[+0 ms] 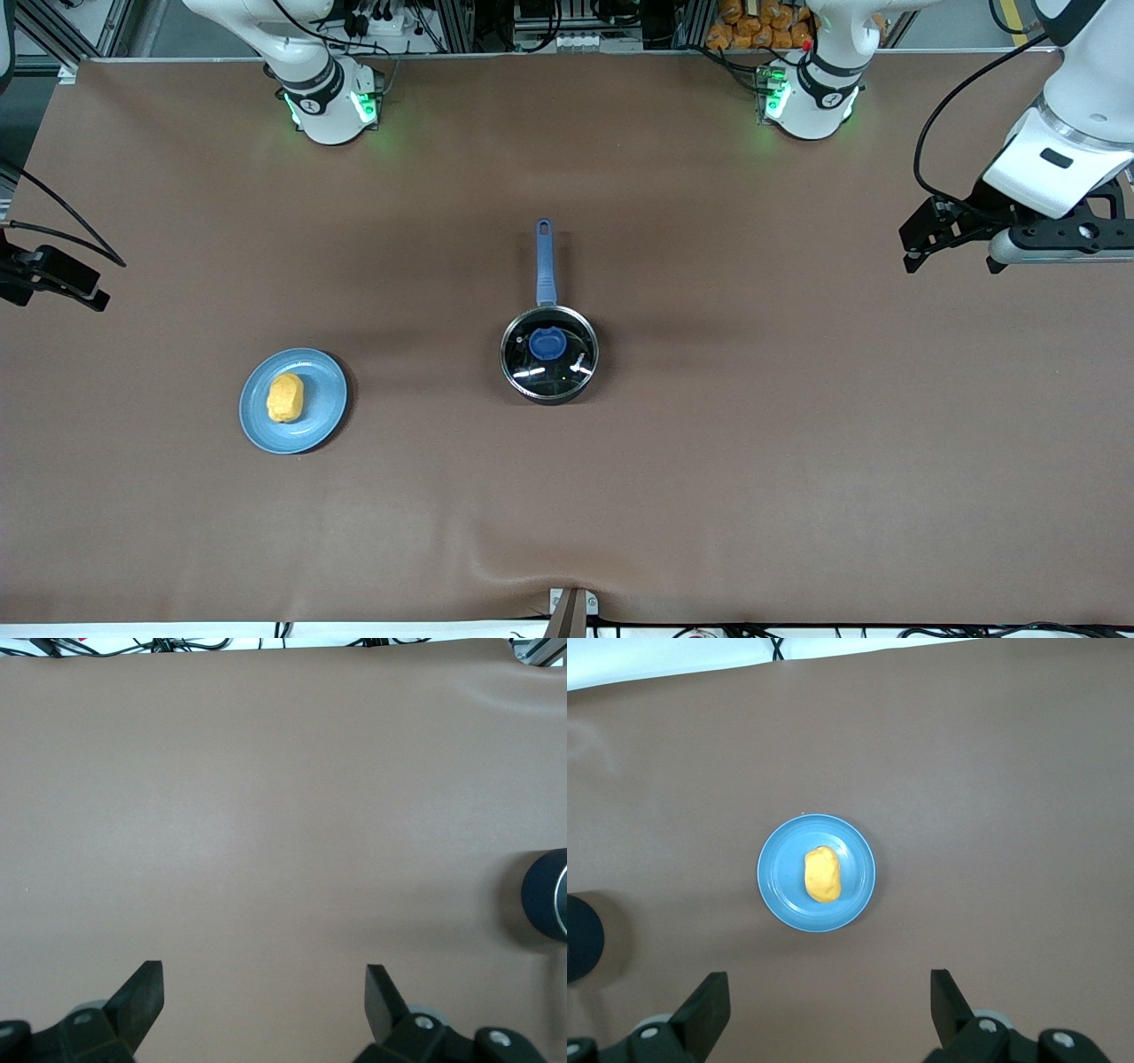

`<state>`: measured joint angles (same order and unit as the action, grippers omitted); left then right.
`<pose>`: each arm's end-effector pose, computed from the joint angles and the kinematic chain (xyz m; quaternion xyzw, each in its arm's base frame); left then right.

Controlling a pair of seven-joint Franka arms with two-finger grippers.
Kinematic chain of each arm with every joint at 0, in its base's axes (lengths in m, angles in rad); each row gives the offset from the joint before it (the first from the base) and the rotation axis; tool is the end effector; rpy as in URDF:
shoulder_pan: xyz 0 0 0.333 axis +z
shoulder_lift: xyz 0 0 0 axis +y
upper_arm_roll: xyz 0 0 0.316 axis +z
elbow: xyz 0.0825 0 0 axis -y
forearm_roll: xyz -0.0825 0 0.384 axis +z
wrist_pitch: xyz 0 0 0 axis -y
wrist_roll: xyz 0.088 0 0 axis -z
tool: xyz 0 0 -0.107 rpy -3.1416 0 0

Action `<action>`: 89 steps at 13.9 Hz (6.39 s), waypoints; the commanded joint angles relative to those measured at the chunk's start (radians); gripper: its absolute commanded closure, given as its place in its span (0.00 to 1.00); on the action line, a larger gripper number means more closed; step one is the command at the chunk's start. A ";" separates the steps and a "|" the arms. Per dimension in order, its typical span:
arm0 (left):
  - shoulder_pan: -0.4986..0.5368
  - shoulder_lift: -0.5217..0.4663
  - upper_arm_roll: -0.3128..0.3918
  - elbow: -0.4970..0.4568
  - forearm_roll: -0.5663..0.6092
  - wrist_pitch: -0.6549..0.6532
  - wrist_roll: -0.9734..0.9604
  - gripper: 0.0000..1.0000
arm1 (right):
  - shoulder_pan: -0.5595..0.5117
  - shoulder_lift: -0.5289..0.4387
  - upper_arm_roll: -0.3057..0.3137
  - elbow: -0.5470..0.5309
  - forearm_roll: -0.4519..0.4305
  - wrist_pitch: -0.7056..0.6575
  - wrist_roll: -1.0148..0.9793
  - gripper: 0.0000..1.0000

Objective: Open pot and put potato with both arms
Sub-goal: 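Move the right gripper toward the yellow potato on the blue plate, then lower the right gripper onto the potato while the left gripper reaches the lid, then grasp the potato with the right gripper while the left gripper grasps the knob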

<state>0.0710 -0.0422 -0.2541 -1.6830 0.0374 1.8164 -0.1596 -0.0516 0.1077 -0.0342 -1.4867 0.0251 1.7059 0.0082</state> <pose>0.5543 -0.1024 0.6170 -0.9958 0.0150 -0.0898 0.0086 0.5993 -0.0480 0.6152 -0.9972 0.0477 -0.0561 0.0085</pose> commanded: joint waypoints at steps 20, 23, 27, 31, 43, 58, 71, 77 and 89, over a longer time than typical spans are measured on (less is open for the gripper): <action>-0.008 -0.013 0.009 -0.006 -0.007 -0.011 0.040 0.00 | 0.036 0.204 0.020 -0.053 0.015 0.245 -0.011 0.00; -0.010 -0.013 0.009 -0.006 -0.007 -0.011 0.040 0.00 | 0.047 0.242 0.020 -0.053 0.015 0.288 -0.011 0.00; -0.010 -0.014 0.009 -0.006 -0.007 -0.012 0.038 0.00 | 0.042 0.280 0.020 -0.053 0.015 0.328 -0.011 0.00; -0.060 -0.015 -0.005 -0.007 -0.014 -0.012 0.022 0.00 | 0.041 0.348 0.020 -0.053 0.015 0.366 -0.011 0.00; -0.661 0.295 0.088 0.113 -0.010 0.069 -0.645 0.00 | 0.041 0.592 0.020 -0.059 0.012 0.581 -0.014 0.00; -0.959 0.728 0.312 0.333 -0.014 0.395 -0.980 0.00 | 0.047 0.586 0.023 -0.188 0.059 0.580 -0.011 0.18; -0.981 0.814 0.375 0.333 -0.005 0.532 -0.974 0.00 | 0.081 0.463 0.025 -0.136 0.058 0.502 -0.004 0.94; -1.002 0.831 0.395 0.335 -0.008 0.597 -0.982 0.00 | 0.101 0.405 0.033 -0.132 0.071 0.485 0.006 0.93; -1.002 0.855 0.403 0.333 -0.007 0.604 -0.934 0.41 | 0.147 0.400 0.033 -0.104 0.119 0.491 0.015 0.94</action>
<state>-0.9166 0.7934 0.1296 -1.3787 0.0290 2.4131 -1.1127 0.0818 0.5281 0.0011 -1.5860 0.1212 2.2017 0.0142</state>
